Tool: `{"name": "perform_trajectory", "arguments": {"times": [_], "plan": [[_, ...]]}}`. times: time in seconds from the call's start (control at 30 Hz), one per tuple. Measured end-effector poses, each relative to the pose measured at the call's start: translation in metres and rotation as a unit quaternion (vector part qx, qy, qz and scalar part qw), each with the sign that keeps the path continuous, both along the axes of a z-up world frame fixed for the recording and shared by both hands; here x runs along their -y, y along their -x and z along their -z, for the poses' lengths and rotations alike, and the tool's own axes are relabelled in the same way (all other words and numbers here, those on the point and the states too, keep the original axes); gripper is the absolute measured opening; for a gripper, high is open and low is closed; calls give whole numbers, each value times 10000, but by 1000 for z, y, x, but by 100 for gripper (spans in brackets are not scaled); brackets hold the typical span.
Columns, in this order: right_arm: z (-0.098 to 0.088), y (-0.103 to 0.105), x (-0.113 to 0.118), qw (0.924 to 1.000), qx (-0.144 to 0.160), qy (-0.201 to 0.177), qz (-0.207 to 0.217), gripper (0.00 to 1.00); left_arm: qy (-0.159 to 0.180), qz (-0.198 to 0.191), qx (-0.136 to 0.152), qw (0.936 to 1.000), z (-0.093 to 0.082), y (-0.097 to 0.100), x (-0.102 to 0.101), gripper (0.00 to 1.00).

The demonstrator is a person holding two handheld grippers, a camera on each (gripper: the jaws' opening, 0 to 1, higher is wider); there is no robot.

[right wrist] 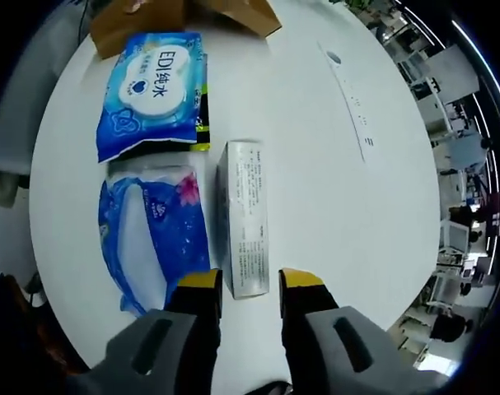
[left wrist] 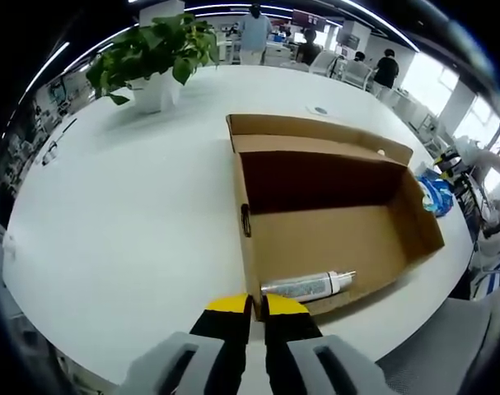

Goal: Operate the shoe box by opening the lid, removing the specified soft item, and placing it in the target area until the item is outside and the box remains undamaged.

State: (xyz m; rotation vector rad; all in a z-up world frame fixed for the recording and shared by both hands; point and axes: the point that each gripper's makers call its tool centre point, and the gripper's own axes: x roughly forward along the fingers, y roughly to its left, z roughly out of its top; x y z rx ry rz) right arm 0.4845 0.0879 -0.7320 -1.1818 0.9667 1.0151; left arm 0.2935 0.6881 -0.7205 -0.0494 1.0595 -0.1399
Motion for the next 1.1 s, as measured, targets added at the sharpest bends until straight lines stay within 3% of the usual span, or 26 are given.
{"name": "perform_trajectory", "arguments": {"times": [0.27,0.5,0.93,1.1], "plan": [[-19,10,-2,9999,117,-98,72,31,-2,76,66,9999,-4,3,7,6],[-45,25,-16,9977,256,-519,355,36,-30,164,91,9998,-7,4,11,7],[-84,62,-52,9864,553,-1342,765,49,-210,748,180,9968,-22,1,18,17],[-96,76,-61,9800,741,-1593,937,60,-277,998,268,9943,-32,-4,21,19]]}}
